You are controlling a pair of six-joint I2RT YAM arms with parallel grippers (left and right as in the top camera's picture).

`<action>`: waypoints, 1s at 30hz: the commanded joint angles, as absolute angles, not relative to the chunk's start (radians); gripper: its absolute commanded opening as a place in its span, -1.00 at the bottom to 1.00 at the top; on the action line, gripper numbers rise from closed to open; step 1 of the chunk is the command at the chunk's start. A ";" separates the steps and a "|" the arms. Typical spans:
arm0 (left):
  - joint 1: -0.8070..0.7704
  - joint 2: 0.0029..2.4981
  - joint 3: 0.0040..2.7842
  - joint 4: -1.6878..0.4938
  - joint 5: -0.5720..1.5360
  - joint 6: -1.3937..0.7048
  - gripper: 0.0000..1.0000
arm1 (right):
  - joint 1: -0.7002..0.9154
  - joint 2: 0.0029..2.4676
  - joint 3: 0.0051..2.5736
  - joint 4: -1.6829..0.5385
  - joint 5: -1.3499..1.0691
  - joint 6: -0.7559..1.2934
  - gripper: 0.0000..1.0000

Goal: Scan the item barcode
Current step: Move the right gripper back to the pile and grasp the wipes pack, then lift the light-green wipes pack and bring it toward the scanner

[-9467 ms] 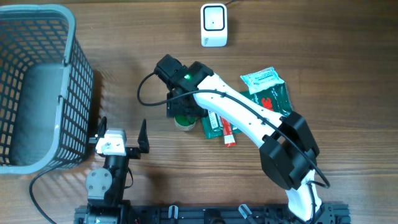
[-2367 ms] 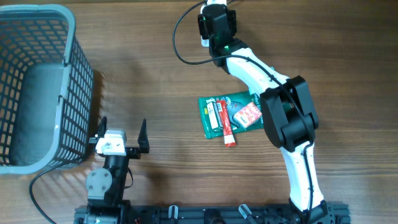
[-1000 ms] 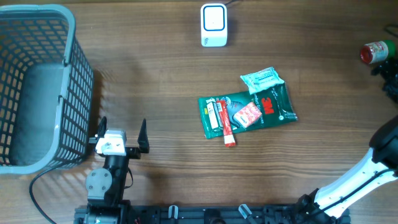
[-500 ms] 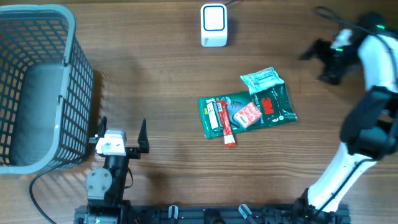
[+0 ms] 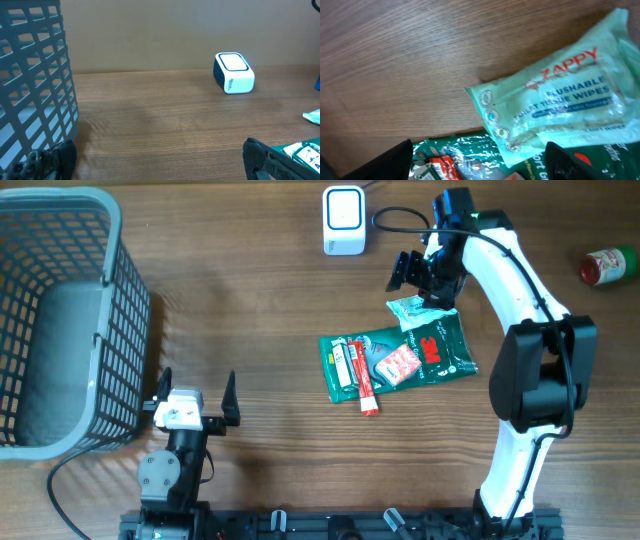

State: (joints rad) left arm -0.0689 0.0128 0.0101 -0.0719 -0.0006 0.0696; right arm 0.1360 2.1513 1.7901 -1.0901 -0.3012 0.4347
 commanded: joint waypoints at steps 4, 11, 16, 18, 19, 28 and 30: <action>-0.065 0.005 0.006 -0.075 0.015 0.064 1.00 | 0.131 2.119 1.784 -1.185 -0.070 0.541 0.80; -0.065 0.005 0.006 -0.075 0.015 0.064 1.00 | 0.124 2.121 1.703 -1.057 0.047 0.558 0.99; -0.065 0.005 0.006 -0.075 0.015 0.064 1.00 | 0.117 2.121 1.619 -0.965 0.046 0.632 0.81; -0.065 0.005 0.006 -0.075 0.015 0.064 1.00 | 0.117 2.121 1.596 -0.937 0.045 0.670 0.63; -0.065 0.005 0.006 -0.075 0.015 0.064 1.00 | 0.117 2.121 1.588 -0.924 0.046 0.686 0.56; -0.065 0.005 0.006 -0.075 0.015 0.064 1.00 | 0.117 2.120 1.578 -0.778 0.049 0.692 -0.91; -0.065 0.005 0.006 -0.075 0.015 0.064 1.00 | 0.117 2.114 1.582 -0.764 0.050 0.690 -0.91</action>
State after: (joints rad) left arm -0.0689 0.0128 0.0101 -0.0719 -0.0006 0.0696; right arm 0.1188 2.1304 1.5917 -0.7723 0.0265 0.6849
